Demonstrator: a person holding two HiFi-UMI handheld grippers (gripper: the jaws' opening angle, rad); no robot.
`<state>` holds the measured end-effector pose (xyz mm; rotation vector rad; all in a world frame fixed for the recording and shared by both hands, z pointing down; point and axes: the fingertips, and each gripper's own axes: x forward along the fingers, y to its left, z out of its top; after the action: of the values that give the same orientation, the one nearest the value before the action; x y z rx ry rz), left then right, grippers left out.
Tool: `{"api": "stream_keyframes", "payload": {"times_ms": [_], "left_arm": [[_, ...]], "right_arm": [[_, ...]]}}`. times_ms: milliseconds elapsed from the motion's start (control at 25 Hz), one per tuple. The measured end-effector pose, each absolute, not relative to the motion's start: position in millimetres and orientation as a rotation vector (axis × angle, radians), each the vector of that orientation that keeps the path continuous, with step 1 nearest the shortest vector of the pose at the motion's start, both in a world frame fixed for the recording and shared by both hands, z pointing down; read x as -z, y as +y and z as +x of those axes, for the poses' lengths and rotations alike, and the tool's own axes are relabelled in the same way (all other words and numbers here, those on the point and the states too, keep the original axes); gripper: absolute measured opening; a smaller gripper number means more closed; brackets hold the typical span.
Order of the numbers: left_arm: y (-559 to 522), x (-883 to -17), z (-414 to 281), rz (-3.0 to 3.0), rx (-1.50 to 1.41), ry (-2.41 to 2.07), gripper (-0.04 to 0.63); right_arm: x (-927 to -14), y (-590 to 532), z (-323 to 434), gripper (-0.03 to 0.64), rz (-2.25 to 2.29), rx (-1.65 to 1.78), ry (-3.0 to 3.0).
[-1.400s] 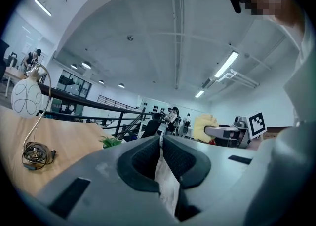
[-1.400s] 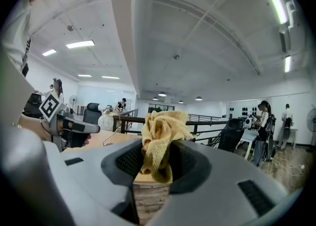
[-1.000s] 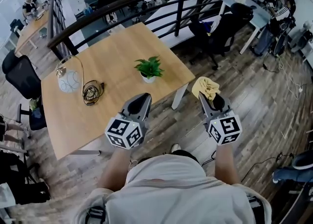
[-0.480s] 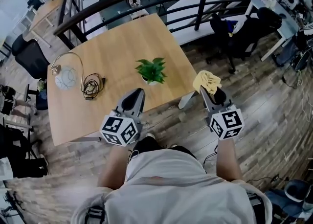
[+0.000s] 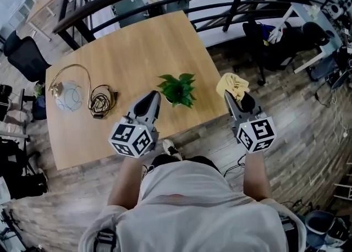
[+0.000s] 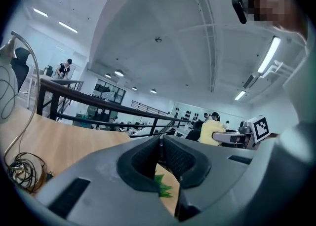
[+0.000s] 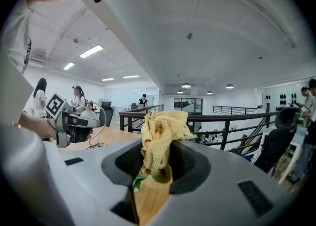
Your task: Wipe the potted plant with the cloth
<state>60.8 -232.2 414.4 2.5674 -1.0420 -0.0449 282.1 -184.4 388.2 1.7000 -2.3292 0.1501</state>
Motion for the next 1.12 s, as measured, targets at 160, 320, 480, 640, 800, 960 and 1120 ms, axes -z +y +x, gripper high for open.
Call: {"api": "stream_keyframes", "payload": {"times_ms": [160,320,480,640,800,960,1120], "left_arm": [[-262,-431,36,2.535,0.030,-1.064,0.029],[-273,-452,18,2.457,0.017,-1.076,0.029],[-277,-479,4,2.335,0.025,-1.122,0.029],[-274,-497,7,2.255,0.035,-1.133,0.029],[-275,-551,20,2.056,0.026,-1.045,0.129],[-274,-613,41,1.903,-0.019,-0.944,0.147],[-276,-640,67,1.769,0.071,-0.792,0.147]], "right_arm": [[-402,-217,256,0.183,1.646,-0.159,-2.335],[-416,-243,235,0.183,1.559,-0.183,-2.364],[-425,-269,222,0.183,1.469,-0.196,-2.412],[-432,-286,215,0.183,1.382,-0.217,-2.450],[-442,-295,210,0.183,1.324,-0.247,-2.467],[-454,-300,208,0.183,1.274,-0.277,-2.468],[-463,-302,206,0.183,1.232,-0.299,-2.463]]}}
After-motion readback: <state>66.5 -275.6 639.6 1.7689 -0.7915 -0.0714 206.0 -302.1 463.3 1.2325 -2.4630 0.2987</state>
